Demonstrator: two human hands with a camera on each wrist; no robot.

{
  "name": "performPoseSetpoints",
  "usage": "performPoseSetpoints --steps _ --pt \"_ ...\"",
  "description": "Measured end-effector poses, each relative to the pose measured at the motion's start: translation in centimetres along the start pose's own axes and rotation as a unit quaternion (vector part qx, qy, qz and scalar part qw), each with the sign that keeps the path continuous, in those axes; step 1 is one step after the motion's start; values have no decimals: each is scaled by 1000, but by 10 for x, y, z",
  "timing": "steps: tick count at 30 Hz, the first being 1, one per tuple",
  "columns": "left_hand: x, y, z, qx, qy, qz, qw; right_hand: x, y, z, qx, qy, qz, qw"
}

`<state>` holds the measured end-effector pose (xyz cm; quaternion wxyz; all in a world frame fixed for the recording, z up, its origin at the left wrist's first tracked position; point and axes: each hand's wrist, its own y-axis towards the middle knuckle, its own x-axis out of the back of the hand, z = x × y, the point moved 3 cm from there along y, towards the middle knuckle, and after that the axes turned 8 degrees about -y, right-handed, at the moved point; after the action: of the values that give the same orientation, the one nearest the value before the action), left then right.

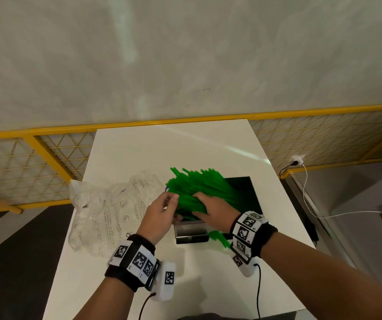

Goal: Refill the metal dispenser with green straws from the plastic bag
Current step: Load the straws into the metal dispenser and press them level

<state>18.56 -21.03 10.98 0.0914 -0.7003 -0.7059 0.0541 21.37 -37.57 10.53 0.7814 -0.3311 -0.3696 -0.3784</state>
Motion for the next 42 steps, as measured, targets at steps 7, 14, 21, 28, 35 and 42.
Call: performPoseSetpoints --steps 7,14,21,28,35,42 --pt "-1 -6 -15 -4 -110 -25 994 0 9 17 48 -148 14 988" --pt "-19 3 15 -87 168 -12 982 -15 13 20 -4 -158 9 987" --pt "-34 -1 23 -88 154 -81 981 -12 4 10 -30 -38 7 999" --pt "-21 -2 24 -123 158 -192 961 -8 -5 20 -12 -13 -2 1000" --pt "-26 -12 31 -109 105 51 987 32 -39 33 82 65 -87 991" --pt "-11 -15 38 -14 83 4 996 44 -62 -86 -4 -215 11 976"
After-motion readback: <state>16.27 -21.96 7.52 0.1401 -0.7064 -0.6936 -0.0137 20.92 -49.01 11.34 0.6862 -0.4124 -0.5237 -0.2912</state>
